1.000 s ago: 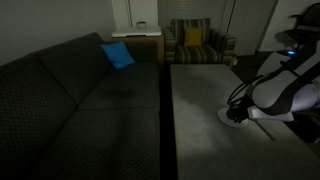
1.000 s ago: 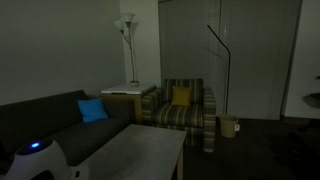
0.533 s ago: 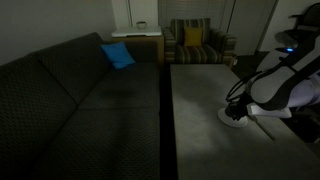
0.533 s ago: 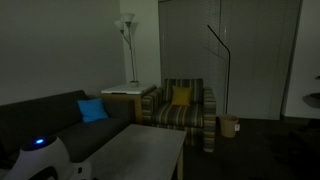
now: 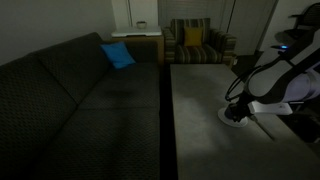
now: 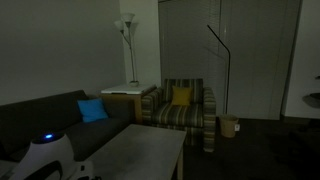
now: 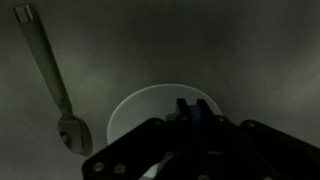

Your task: Put the cup on the white plate

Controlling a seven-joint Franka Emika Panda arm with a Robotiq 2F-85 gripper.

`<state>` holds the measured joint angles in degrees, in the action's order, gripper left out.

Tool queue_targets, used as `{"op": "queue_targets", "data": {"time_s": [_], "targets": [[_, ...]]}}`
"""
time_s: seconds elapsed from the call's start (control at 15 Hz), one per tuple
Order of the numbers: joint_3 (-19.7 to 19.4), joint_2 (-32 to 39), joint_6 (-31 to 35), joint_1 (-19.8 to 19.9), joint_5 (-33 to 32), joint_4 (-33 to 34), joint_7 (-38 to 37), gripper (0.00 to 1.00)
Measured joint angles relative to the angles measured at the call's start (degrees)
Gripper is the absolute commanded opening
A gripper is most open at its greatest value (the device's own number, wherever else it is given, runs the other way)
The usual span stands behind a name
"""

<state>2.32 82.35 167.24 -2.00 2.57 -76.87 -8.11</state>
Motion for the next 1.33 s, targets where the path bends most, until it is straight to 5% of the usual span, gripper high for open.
{"op": "queue_targets", "data": {"time_s": [0.6, 1.33], "targets": [[-2.1, 0.0, -11.0, -1.5, -0.3, 3.6, 0.2, 0.03], [-4.0, 1.8, -13.0, -2.3, -1.1, 6.6, 0.2, 0.03]]}}
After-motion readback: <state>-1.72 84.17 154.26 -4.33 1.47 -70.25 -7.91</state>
